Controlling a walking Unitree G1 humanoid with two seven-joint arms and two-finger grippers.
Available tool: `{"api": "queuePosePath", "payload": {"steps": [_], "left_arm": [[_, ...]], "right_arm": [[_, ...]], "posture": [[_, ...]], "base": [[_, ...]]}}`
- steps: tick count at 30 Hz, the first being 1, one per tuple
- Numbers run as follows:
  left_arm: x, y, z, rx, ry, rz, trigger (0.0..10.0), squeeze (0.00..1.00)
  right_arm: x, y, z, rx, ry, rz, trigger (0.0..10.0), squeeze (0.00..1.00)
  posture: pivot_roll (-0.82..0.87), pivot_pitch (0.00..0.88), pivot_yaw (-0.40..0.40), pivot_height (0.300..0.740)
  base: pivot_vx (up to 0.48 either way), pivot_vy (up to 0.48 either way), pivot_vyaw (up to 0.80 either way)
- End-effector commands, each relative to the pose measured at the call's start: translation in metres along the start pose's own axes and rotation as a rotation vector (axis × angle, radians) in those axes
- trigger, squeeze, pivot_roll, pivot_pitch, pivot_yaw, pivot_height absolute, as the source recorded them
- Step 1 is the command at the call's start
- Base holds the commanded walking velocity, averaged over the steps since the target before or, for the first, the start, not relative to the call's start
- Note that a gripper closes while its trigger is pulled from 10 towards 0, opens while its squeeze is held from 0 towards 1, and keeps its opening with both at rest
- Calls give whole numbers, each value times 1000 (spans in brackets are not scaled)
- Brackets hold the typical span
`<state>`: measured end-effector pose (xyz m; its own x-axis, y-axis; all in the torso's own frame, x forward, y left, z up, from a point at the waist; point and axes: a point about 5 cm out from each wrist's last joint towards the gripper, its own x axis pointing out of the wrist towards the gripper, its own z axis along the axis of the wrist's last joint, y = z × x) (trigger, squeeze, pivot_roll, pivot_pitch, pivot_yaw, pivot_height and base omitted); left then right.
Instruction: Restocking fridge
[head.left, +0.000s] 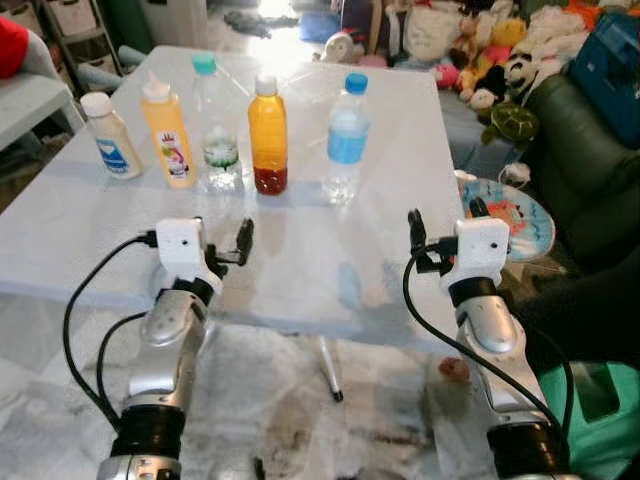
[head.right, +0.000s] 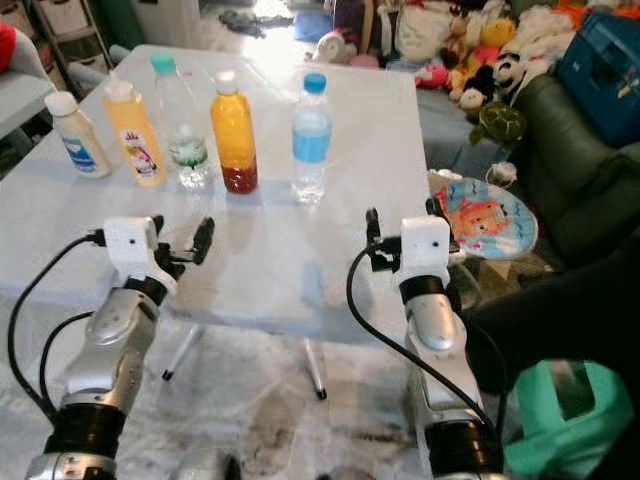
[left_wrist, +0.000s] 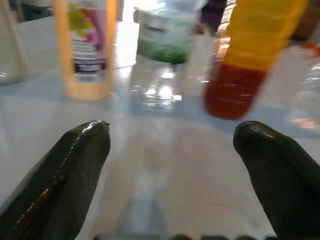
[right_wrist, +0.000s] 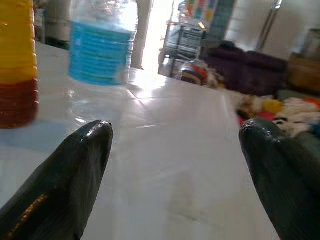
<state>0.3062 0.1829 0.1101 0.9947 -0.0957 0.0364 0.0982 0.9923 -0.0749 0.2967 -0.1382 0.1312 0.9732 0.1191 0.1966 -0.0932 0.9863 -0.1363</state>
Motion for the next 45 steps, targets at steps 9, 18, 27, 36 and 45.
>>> {"api": "queuePosePath", "payload": {"steps": [9, 18, 27, 36, 45], "left_arm": [[-5, 12, 2, 64, 33, 18, 10000, 0], [-23, 24, 16, 137, 64, -5, 10000, 0], [-30, 41, 16, 164, 62, 177, 10000, 0], [-34, 37, 17, 202, 67, 171, 10000, 0], [-33, 36, 19, 210, 61, 177, 10000, 0]], "right_arm": [[6, -11, 8, -26, -29, -24, 10000, 0], [38, -13, 43, 20, -142, -31, 10000, 0], [59, -6, 72, -19, -235, 70, 10000, 0], [77, -6, 90, -19, -291, 88, 10000, 0], [88, -14, 107, -81, -348, 63, 10000, 0]], "posture": [[-10, 133, -39, 740], [33, 165, -9, 740], [33, 171, -10, 740], [59, 180, -7, 740], [67, 175, -6, 740]], "base": [[0, 0, 0], [0, 0, 0], [0, 0, 380], [0, 0, 222], [0, 0, 0]]}}
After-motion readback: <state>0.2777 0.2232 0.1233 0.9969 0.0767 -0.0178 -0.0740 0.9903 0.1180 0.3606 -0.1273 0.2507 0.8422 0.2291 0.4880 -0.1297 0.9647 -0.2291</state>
